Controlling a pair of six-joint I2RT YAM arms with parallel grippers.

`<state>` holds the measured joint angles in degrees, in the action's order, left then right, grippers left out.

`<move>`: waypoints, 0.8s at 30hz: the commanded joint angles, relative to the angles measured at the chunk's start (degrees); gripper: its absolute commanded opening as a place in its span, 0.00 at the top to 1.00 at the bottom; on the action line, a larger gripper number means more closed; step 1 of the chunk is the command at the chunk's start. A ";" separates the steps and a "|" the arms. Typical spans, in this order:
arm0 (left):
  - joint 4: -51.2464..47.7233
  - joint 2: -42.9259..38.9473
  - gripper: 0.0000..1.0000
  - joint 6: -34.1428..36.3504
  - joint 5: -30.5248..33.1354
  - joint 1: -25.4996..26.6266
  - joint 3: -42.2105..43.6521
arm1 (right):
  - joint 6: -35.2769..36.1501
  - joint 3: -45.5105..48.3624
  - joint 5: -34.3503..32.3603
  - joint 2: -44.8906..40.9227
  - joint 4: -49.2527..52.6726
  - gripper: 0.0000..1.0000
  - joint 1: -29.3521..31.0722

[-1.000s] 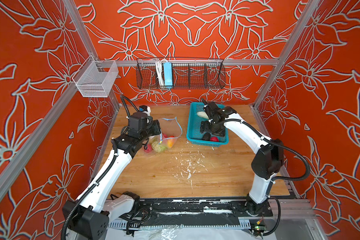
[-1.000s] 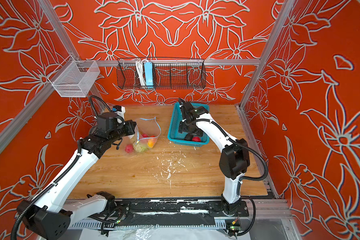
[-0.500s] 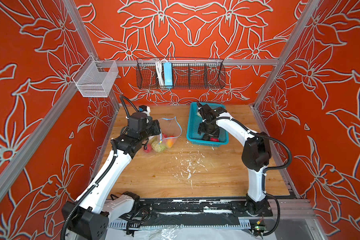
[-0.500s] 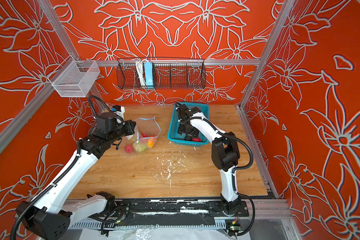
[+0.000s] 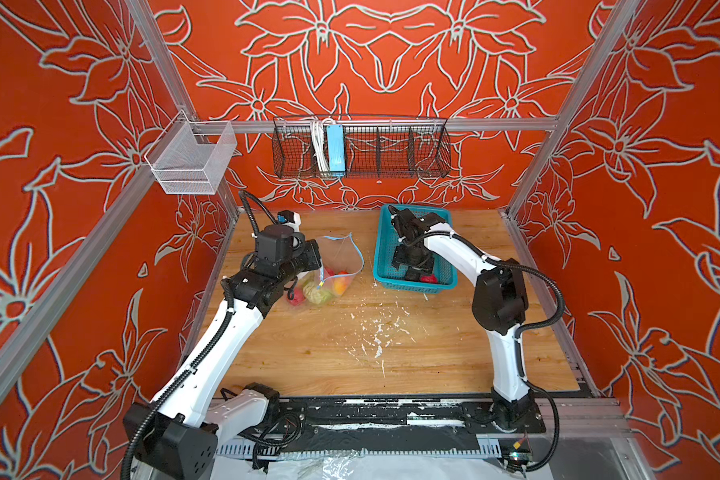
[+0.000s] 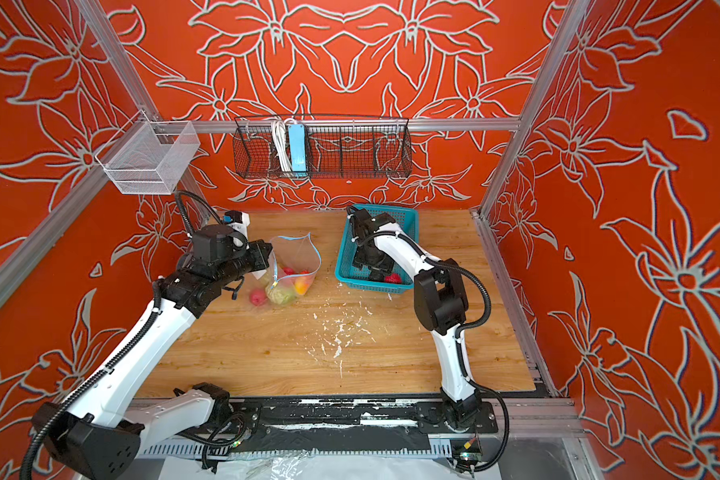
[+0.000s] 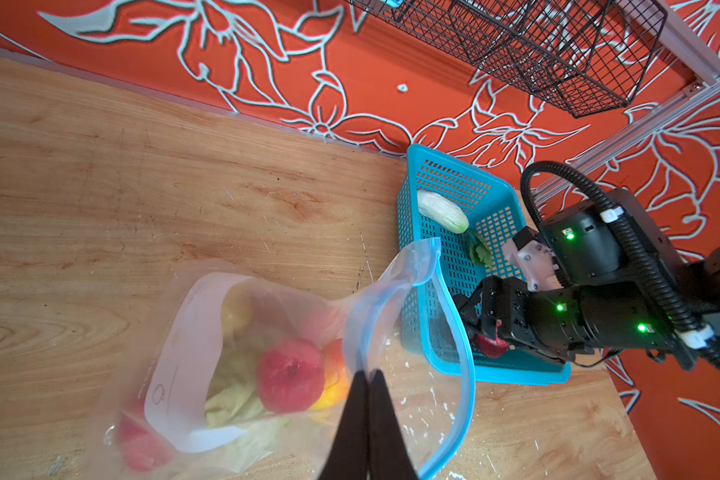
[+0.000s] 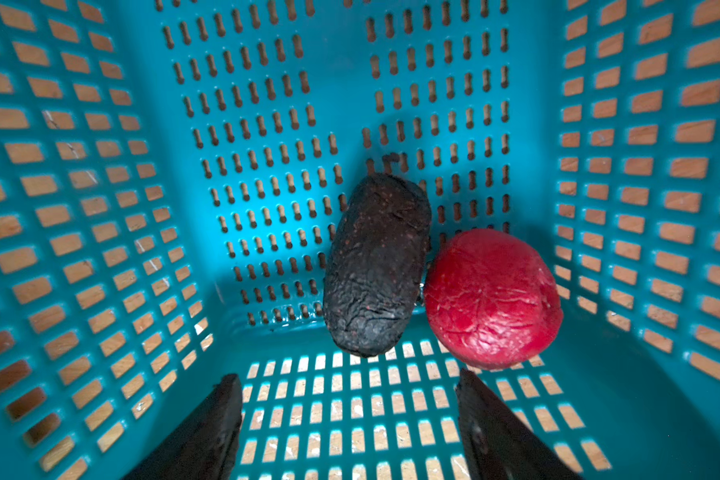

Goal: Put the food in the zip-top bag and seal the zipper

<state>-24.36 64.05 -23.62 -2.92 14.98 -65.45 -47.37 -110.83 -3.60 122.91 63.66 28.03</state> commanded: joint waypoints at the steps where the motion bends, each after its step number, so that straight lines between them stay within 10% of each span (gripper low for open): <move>1: 0.72 -0.42 1.00 -0.07 -0.57 -0.31 -0.38 | -1.51 -1.58 -2.15 1.52 2.39 0.19 -0.26; 24: 0.28 -0.61 1.00 0.29 0.25 -0.39 -0.73 | -0.71 -7.02 -2.73 9.77 4.08 0.26 -0.51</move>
<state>-24.36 64.05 -23.59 -2.83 14.98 -65.45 -47.37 -115.61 -4.64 131.07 65.69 27.88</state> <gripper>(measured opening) 0.047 0.740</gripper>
